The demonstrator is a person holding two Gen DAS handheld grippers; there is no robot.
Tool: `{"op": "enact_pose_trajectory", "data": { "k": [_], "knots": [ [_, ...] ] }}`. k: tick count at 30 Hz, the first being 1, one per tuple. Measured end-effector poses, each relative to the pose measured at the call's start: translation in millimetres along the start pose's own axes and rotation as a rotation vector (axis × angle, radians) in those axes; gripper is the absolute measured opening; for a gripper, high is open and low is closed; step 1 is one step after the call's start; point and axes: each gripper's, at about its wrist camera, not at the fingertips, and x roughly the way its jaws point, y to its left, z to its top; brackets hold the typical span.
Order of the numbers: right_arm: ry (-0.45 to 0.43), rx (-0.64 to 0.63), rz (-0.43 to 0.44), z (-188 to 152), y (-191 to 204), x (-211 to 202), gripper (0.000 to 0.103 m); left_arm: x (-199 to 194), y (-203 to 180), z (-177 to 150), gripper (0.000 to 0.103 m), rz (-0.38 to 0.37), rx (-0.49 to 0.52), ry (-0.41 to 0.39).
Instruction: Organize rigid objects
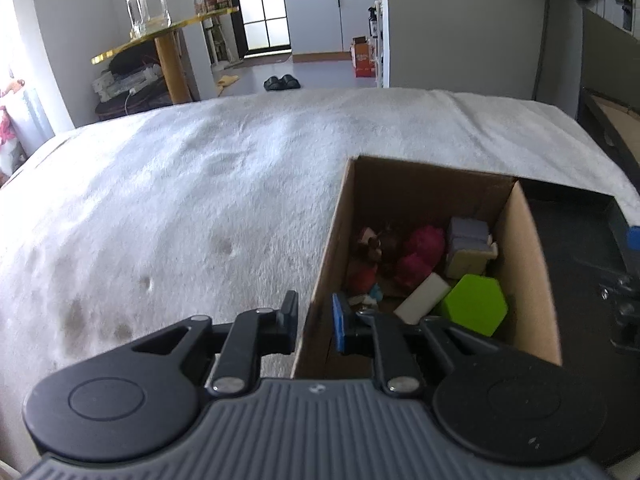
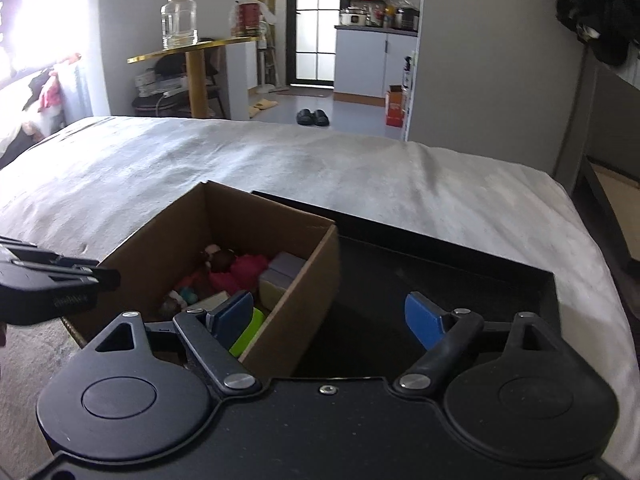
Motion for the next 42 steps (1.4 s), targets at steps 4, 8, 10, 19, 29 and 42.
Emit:
{"op": "enact_pose_trajectory", "data": {
  "k": [4, 8, 10, 19, 29, 42],
  "knots": [
    [-0.003, 0.04, -0.009, 1, -12, -12, 0.097, -13, 1, 8, 0.028, -0.03, 0.016, 0.004],
    [-0.004, 0.064, -0.03, 3, -22, -26, 0.1, -28, 4, 14, 0.054, -0.046, 0.017, -0.003],
    [-0.013, 0.077, -0.039, 3, -27, -32, 0.103, -38, 4, 16, 0.068, -0.041, 0.034, -0.018],
    [-0.018, 0.187, -0.049, 4, -50, -60, 0.103, -71, 17, 21, 0.081, -0.065, 0.034, -0.025],
    [-0.045, 0.24, -0.095, 8, -70, -96, 0.103, -107, 26, 27, 0.086, -0.081, 0.064, -0.065],
    [-0.086, 0.224, -0.079, 13, -82, -138, 0.103, -144, 26, 33, 0.096, -0.149, 0.075, -0.098]
  ]
}}
